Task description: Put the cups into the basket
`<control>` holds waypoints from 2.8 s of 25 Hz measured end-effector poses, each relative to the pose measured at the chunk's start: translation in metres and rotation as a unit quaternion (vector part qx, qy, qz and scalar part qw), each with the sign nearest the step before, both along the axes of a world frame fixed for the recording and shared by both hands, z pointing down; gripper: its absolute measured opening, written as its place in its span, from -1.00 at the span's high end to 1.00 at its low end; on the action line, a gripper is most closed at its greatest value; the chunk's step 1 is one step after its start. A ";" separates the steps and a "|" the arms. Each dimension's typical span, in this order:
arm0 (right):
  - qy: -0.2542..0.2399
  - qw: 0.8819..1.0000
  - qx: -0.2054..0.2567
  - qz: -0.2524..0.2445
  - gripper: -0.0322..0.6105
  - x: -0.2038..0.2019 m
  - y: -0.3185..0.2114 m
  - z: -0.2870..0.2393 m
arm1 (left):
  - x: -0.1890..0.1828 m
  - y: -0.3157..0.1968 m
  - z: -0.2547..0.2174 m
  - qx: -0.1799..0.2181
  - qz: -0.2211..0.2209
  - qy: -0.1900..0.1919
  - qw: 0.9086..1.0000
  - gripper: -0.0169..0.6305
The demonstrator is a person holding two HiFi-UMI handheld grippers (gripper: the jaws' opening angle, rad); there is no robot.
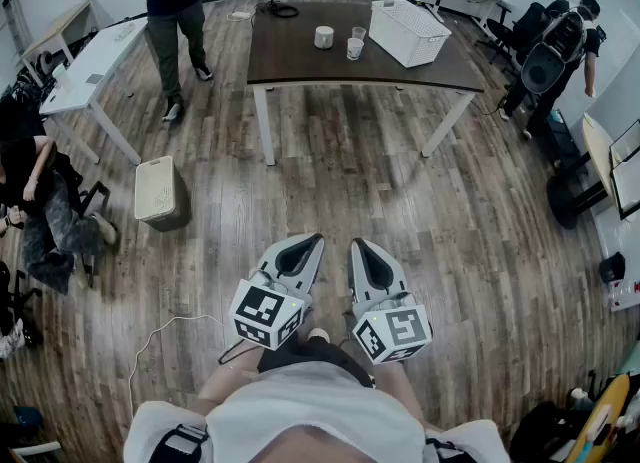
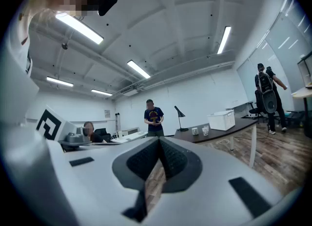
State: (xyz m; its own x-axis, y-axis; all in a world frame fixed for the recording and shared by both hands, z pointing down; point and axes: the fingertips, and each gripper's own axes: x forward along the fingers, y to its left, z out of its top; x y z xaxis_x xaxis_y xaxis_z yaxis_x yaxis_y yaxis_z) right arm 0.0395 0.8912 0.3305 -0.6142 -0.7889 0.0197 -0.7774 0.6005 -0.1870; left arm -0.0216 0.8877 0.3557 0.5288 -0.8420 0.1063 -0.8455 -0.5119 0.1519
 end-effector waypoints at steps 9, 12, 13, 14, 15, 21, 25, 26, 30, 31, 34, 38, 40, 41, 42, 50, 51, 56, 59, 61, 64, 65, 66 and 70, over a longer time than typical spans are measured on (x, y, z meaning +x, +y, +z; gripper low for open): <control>-0.011 1.000 -0.010 0.002 0.86 0.010 -0.003 0.003 | 0.007 0.000 0.001 -0.002 -0.006 0.004 1.000 0.92; -0.009 1.000 -0.008 0.007 0.86 0.015 -0.002 0.005 | 0.010 0.000 0.002 -0.003 -0.007 0.005 1.000 0.91; -0.008 1.000 -0.007 0.008 0.86 0.017 -0.002 0.005 | 0.011 0.000 0.002 -0.003 -0.007 0.005 1.000 0.91; -0.008 1.000 -0.006 0.010 0.86 0.019 -0.002 0.005 | 0.013 0.000 0.002 -0.003 -0.007 0.005 1.000 0.92; -0.010 1.000 -0.006 0.013 0.86 0.022 -0.003 0.006 | 0.015 -0.002 0.002 -0.002 -0.008 0.005 1.000 0.92; -0.016 1.000 -0.003 0.013 0.86 0.036 -0.009 0.007 | 0.028 -0.008 0.005 0.000 -0.012 0.009 1.000 0.92; -0.017 1.000 0.000 0.008 0.86 0.047 -0.009 0.009 | 0.038 -0.008 0.010 -0.001 -0.018 0.013 1.000 0.92; -0.016 1.000 0.002 0.006 0.86 0.049 -0.008 0.010 | 0.041 -0.008 0.011 -0.001 -0.019 0.013 1.000 0.91; -0.014 1.000 0.001 0.004 0.86 0.055 -0.006 0.013 | 0.050 -0.006 0.014 -0.003 -0.020 0.012 1.000 0.91; -0.014 1.000 0.001 0.004 0.86 0.057 -0.006 0.014 | 0.052 -0.006 0.015 -0.003 -0.019 0.012 1.000 0.91; -0.014 1.000 -0.001 0.004 0.86 0.061 -0.008 0.016 | 0.056 -0.007 0.017 -0.006 -0.019 0.010 1.000 0.91; -0.014 1.000 -0.002 0.005 0.86 0.066 -0.011 0.018 | 0.060 -0.009 0.019 -0.010 -0.019 0.010 1.000 0.92; -0.014 1.000 -0.002 0.006 0.86 0.069 -0.014 0.018 | 0.063 -0.013 0.019 -0.010 -0.018 0.011 1.000 0.92; -0.013 1.000 -0.003 0.008 0.86 0.070 -0.016 0.019 | 0.064 -0.015 0.019 -0.009 -0.017 0.011 1.000 0.92; -0.013 1.000 -0.004 0.009 0.86 0.071 -0.018 0.020 | 0.064 -0.017 0.019 -0.009 -0.016 0.011 1.000 0.91; -0.011 1.000 -0.006 0.018 0.86 0.072 -0.049 0.024 | 0.063 -0.049 0.022 -0.011 -0.016 0.016 1.000 0.92; -0.010 1.000 -0.006 0.017 0.86 0.072 -0.055 0.024 | 0.063 -0.054 0.022 -0.011 -0.015 0.016 1.000 0.91; -0.006 1.000 -0.004 0.019 0.86 0.066 -0.089 0.025 | 0.058 -0.088 0.023 -0.010 -0.012 0.014 1.000 0.91; -0.004 1.000 -0.007 0.023 0.86 0.062 -0.113 0.027 | 0.051 -0.113 0.025 -0.013 -0.013 0.017 1.000 0.91; -0.002 1.000 -0.007 0.026 0.86 0.060 -0.130 0.028 | 0.048 -0.131 0.026 -0.014 -0.009 0.017 1.000 0.92; 0.000 0.999 -0.007 0.033 0.86 0.055 -0.163 0.026 | 0.043 -0.166 0.026 -0.016 -0.003 0.012 1.000 0.91; 0.001 0.999 -0.006 0.035 0.86 0.054 -0.175 0.024 | 0.042 -0.178 0.026 -0.017 -0.001 0.010 1.000 0.92; 0.003 0.999 -0.005 0.037 0.86 0.054 -0.187 0.022 | 0.041 -0.190 0.025 -0.018 0.002 0.009 1.000 0.91; 0.006 0.999 -0.001 0.047 0.86 0.051 -0.234 0.013 | 0.035 -0.236 0.018 -0.015 0.009 0.012 1.000 0.91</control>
State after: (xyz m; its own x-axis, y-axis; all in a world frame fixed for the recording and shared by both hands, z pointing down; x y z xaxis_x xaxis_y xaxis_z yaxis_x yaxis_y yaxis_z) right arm 0.0905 0.6576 0.3436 -0.5378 -0.8426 0.0275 -0.8320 0.5251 -0.1789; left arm 0.0132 0.6516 0.3735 0.5460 -0.8294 0.1186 -0.8325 -0.5213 0.1874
